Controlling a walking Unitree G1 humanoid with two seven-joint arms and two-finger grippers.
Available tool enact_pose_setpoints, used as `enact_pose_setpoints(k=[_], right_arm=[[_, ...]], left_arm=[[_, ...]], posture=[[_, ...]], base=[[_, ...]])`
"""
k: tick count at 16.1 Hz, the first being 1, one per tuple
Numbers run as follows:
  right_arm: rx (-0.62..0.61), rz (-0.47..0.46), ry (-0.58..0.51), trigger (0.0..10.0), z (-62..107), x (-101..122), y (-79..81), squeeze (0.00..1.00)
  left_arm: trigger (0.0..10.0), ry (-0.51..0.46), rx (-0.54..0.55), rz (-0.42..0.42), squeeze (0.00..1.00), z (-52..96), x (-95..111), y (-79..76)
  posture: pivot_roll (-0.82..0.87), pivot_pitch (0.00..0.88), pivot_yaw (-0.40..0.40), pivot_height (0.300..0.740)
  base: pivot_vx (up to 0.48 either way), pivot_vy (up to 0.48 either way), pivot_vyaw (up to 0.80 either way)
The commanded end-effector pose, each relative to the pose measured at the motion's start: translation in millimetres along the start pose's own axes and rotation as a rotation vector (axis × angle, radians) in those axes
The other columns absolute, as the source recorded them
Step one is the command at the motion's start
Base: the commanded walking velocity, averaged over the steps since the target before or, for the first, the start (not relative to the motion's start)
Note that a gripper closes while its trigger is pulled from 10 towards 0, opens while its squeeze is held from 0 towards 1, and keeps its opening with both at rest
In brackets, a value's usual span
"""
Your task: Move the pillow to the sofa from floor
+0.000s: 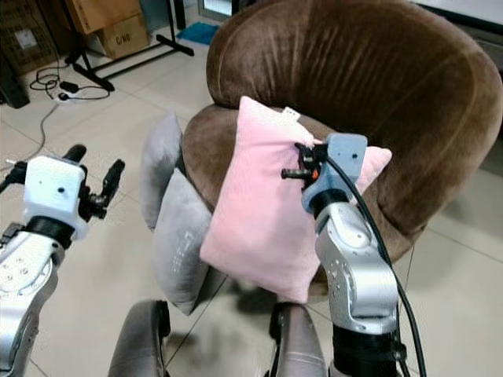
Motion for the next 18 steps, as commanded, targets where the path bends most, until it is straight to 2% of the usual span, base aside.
enact_pose_setpoints(k=[1, 3, 7, 11, 15, 18], right_arm=[[0.007, 0.005, -0.108, 10.0, 0.1, 28.8, 2.6, 0.00], [0.005, 0.033, -0.123, 10.0, -3.3, 34.8, 2.9, 0.00], [0.034, -0.009, -0.098, 10.0, -3.9, 28.9, 9.9, 0.00], [-0.037, -0.035, -0.061, 10.0, 0.3, 15.2, -1.2, 0.00], [-0.065, -0.057, -0.060, 10.0, 3.9, 9.9, -6.0, 0.00], [-0.085, -0.064, -0.043, 10.0, 6.0, 3.9, -9.2, 0.00]], left_arm=[[10.0, -0.017, -0.009, -0.002, 0.00, -1.1, 5.1, -2.4], [10.0, -0.015, -0.004, -0.001, 0.00, -5.1, 3.2, -1.9], [10.0, 0.002, -0.003, 0.016, 0.00, -3.4, -0.4, -3.2], [10.0, 0.019, -0.007, 0.029, 0.00, -3.8, -5.8, -5.7], [10.0, 0.016, -0.016, 0.040, 0.00, -6.2, -7.1, -7.0], [10.0, 0.011, -0.045, 0.067, 0.00, -6.4, -7.3, -10.6]], posture=[[0.07, 0.000, -0.036, 0.649], [0.07, 0.000, -0.045, 0.669], [0.07, 0.000, -0.048, 0.709], [0.07, 0.000, -0.037, 0.740], [0.07, 0.000, -0.030, 0.740], [0.07, 0.000, -0.028, 0.740]], base=[[0.000, 0.000, 0.00], [0.000, 0.000, 0.00], [0.000, 0.000, 0.00], [0.000, 0.000, 0.00], [0.000, 0.000, 0.00], [0.000, 0.000, -0.74]])
Point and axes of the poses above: a point about 5 cm out from each wrist's last joint towards the gripper, its own z axis pointing back from the gripper into the wrist, its own x axis along the axis of the wrist's last joint, y = z × x, the point moved 3 cm from there along -z, pointing out of the wrist towards the gripper, and after that the axes turned 4 degrees about -z, right-handed, at the moved point
